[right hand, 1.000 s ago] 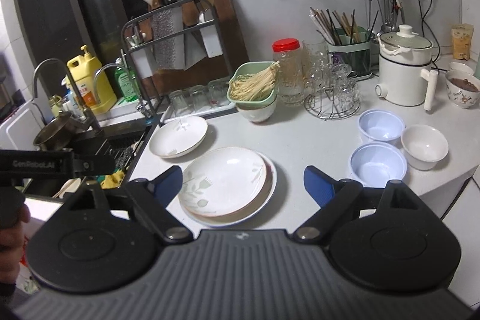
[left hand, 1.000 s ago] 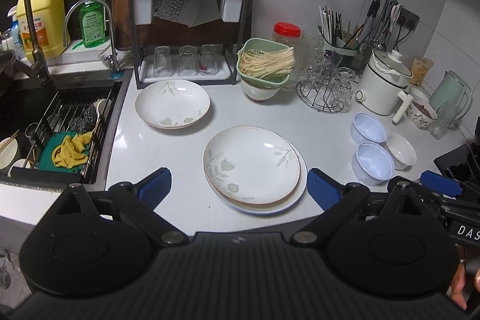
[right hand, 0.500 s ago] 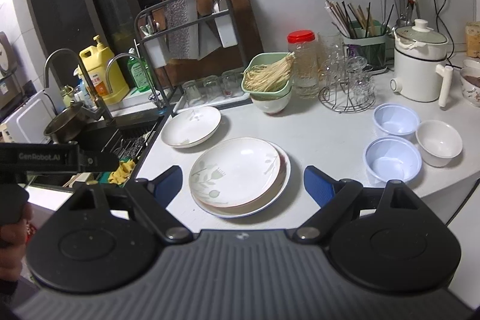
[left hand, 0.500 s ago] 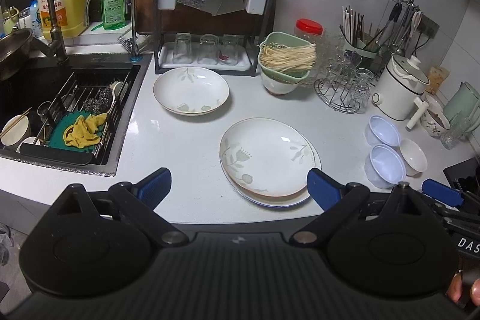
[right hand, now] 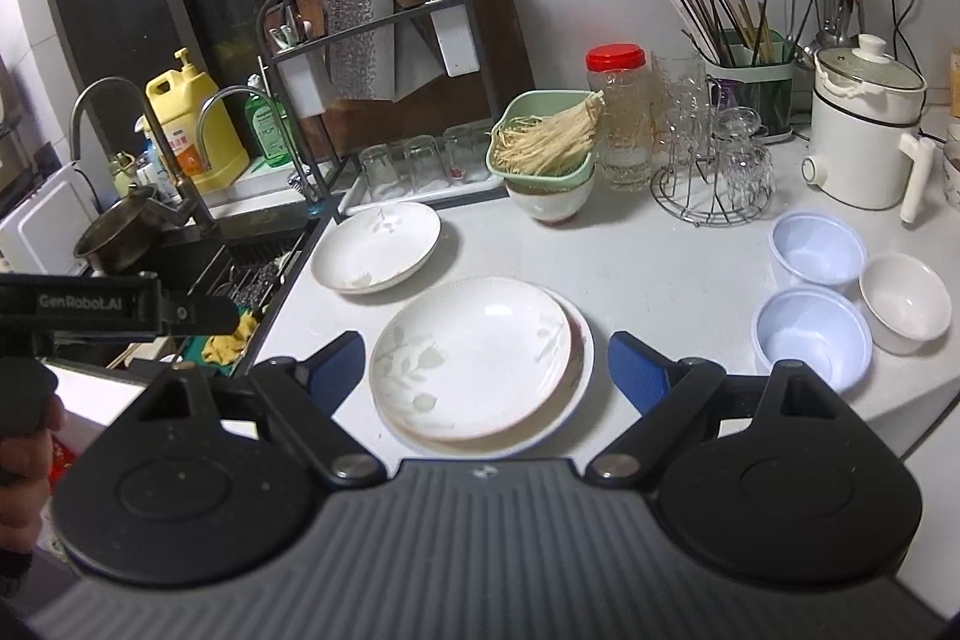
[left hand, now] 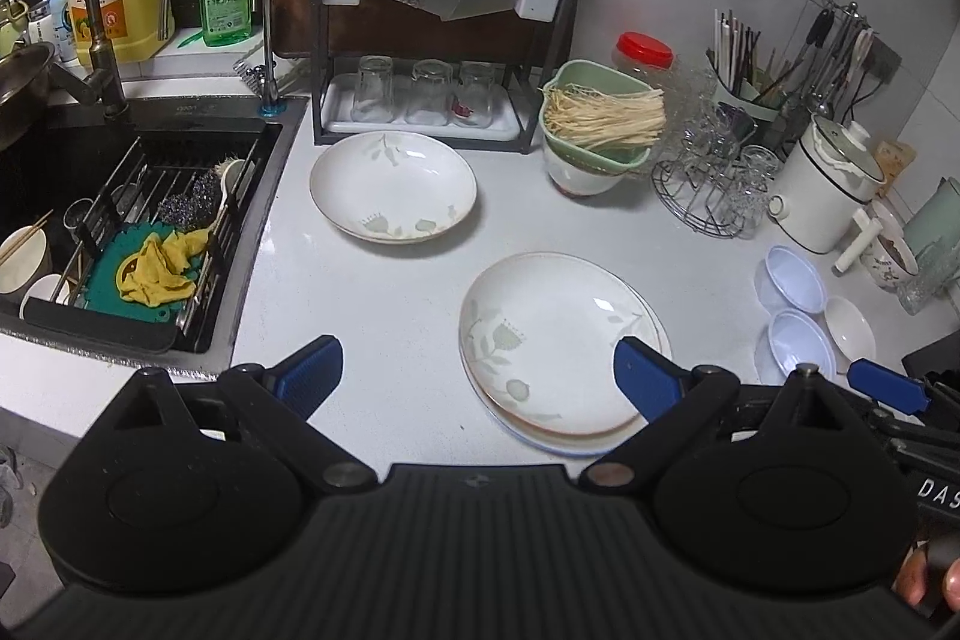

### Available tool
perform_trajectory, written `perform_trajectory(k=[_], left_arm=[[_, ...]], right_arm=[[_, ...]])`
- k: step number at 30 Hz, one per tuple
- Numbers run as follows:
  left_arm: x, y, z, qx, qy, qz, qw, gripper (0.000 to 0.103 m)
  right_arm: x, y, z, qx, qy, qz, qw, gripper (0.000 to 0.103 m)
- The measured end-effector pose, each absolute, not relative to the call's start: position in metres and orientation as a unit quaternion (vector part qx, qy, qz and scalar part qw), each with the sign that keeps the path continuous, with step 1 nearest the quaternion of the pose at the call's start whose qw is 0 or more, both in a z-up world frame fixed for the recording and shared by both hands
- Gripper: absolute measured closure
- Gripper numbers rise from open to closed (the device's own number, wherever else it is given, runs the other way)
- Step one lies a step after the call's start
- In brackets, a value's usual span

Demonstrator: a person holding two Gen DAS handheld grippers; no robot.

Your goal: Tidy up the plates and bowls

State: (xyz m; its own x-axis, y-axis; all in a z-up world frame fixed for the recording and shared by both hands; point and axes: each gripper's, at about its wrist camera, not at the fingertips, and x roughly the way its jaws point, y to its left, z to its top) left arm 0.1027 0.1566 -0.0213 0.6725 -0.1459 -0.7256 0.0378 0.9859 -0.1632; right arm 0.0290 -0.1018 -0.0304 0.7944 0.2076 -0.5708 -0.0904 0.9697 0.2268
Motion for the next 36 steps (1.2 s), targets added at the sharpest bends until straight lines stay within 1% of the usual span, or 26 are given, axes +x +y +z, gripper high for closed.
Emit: perform_trajectory(k=[12,22,36], left_arm=[[0.191,0.178,-0.042,-0.065,0.432,-0.048,0.898,0.004],[0.253,0.204,-0.058,-0.074,0.439,-0.052,0.894,0.004],[0.337,0.252,-0.102,-0.089,0.470,-0.057,0.877,0.004]], right_arm=[[0.108,-0.094,-0.040,0.098,0.341,0.074,0.932,0.014],[0.168,-0.073,-0.051,0.108,0.355,0.078,0.925,0.014],[0.240,-0.029,-0.076,0.103,0.383,0.081,0.914,0.015]])
